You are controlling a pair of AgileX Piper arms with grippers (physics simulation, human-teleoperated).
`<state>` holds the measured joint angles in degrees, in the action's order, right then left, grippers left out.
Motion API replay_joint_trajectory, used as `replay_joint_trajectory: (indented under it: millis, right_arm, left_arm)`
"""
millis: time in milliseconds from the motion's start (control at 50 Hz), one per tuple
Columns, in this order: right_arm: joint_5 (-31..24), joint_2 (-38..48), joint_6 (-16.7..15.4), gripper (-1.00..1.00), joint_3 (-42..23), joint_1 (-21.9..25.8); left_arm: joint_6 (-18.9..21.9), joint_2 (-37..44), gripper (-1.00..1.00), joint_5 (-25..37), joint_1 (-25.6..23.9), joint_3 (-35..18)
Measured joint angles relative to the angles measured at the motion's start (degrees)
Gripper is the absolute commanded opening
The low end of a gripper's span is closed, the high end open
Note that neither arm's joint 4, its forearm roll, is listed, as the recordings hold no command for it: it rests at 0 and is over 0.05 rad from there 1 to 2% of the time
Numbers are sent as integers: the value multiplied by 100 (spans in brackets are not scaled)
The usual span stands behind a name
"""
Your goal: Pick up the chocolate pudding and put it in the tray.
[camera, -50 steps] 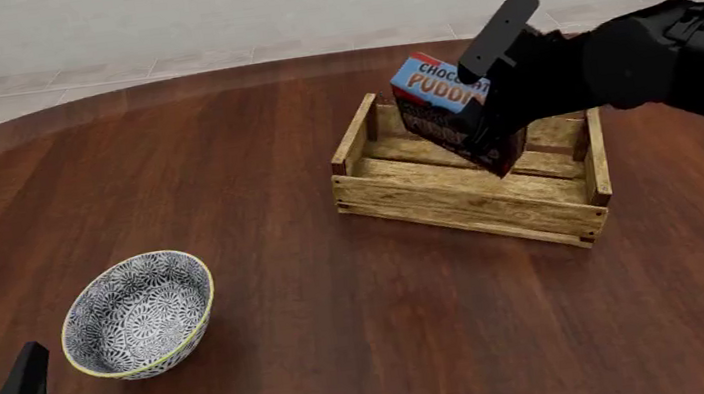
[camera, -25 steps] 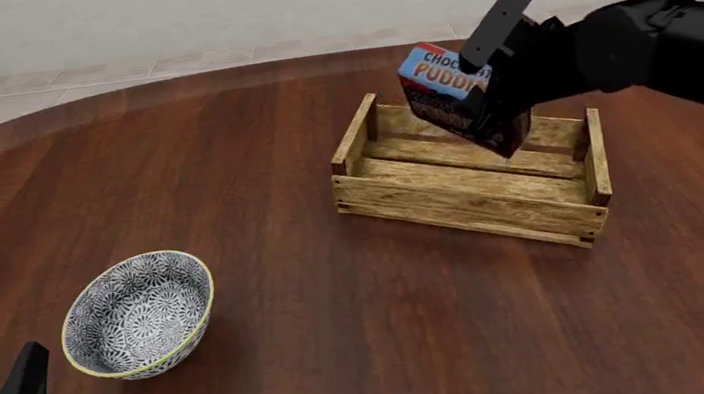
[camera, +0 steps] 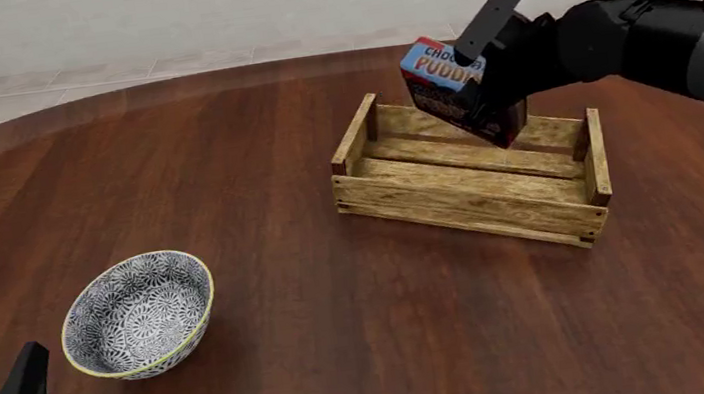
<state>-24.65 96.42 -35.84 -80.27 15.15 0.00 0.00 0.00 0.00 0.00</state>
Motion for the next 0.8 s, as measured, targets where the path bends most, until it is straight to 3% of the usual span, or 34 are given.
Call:
replay_joint_trajectory:
  millis: [800]
  right_arm:
    - [284,648,459,-100,-224,-173]
  left_arm:
    - [0,0,100,0,0,0]
